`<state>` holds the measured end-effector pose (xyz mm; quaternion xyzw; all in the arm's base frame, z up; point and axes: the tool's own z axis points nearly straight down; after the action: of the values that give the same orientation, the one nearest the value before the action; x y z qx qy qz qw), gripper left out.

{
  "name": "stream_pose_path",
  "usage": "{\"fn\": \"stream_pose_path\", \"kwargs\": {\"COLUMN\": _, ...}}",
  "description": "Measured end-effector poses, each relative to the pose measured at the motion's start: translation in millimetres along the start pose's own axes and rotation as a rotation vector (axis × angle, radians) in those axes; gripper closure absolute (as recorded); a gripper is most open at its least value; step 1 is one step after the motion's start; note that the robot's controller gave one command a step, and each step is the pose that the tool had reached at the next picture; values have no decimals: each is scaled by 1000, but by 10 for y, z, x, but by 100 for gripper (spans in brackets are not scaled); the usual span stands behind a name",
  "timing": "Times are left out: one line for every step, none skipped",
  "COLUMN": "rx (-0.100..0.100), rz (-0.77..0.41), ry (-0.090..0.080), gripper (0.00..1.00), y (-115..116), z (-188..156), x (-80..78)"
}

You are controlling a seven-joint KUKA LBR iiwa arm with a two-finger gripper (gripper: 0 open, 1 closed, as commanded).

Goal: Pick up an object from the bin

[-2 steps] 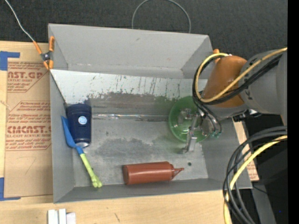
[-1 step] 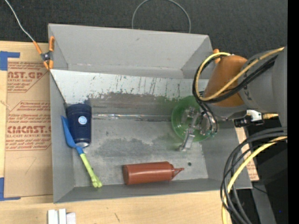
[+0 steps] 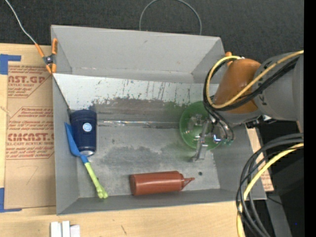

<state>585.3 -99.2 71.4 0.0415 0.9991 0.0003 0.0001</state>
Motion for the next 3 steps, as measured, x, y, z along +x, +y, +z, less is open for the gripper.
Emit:
{"fn": "stream_pose_path", "kwargs": {"rx": -2, "rz": 201, "ry": -3, "gripper": 0, "y": -37, "z": 3, "x": -8}}
{"fn": "stream_pose_path", "kwargs": {"rx": -1, "rz": 0, "ry": 18, "gripper": 100, "y": 10, "z": 19, "x": 39}}
{"fn": "stream_pose_path", "kwargs": {"rx": -1, "rz": 0, "ry": 18, "gripper": 100, "y": 10, "z": 19, "x": 39}}
